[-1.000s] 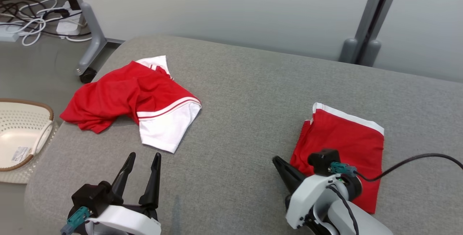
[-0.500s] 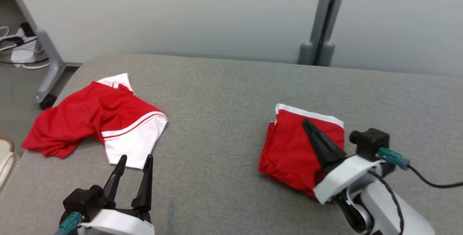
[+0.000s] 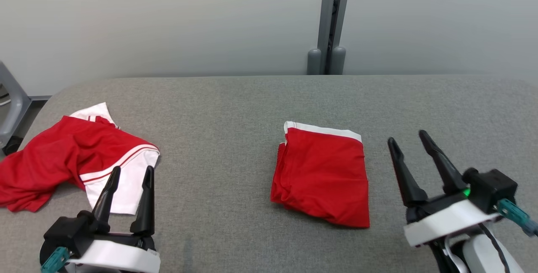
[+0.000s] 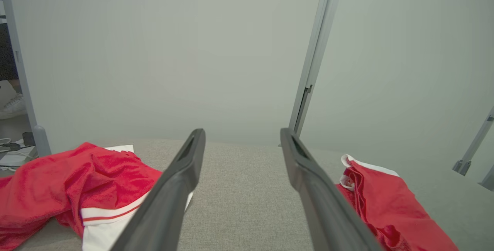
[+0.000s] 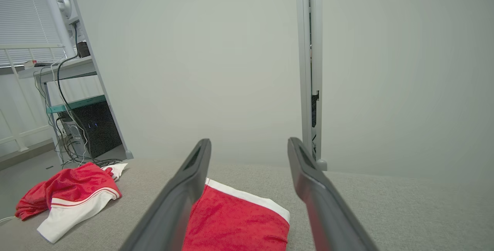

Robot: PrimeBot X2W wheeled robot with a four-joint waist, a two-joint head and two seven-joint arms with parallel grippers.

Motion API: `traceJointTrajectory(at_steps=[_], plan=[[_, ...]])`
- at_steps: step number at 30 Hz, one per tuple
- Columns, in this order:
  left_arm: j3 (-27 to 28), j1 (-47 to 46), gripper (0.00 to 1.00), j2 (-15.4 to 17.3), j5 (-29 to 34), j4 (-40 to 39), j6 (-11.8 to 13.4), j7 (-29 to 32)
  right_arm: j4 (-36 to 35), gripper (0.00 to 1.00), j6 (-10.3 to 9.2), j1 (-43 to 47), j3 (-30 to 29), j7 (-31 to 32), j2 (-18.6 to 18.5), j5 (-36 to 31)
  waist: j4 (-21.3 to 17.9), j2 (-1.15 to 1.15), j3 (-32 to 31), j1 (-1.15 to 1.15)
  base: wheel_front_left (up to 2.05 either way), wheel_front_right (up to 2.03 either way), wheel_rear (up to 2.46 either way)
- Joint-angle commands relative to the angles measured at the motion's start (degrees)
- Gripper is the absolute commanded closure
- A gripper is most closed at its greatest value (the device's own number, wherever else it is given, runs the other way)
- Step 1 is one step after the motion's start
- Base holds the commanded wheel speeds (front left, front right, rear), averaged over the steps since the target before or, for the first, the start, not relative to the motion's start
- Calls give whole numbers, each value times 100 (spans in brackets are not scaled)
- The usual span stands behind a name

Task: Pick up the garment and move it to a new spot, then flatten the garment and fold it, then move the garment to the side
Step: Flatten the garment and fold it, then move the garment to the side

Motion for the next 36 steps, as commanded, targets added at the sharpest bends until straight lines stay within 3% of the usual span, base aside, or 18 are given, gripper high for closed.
traceJointTrajectory(at_steps=[1,8,13,26,36], plan=[[64,112,0,5,20,-8,18,-8,-62,0,1,157,-164,40,-25,-163,-42,0,19,0,0,0,0],[274,280,0,-96,79,-205,-25,-8,-294,0,1,654,-953,-22,265,-695,-217,0,74,0,0,0,0],[376,381,0,-154,203,-368,-54,-9,-204,0,1,770,-1213,-78,367,-861,-269,0,94,0,0,0,0],[332,340,0,-244,752,-157,-93,-8,-247,0,1,871,-1243,-116,441,-959,-247,0,79,0,0,0,0],[246,264,0,-222,821,-119,-100,-8,-139,0,1,806,-1229,-117,483,-1074,-224,0,81,0,0,0,0]])
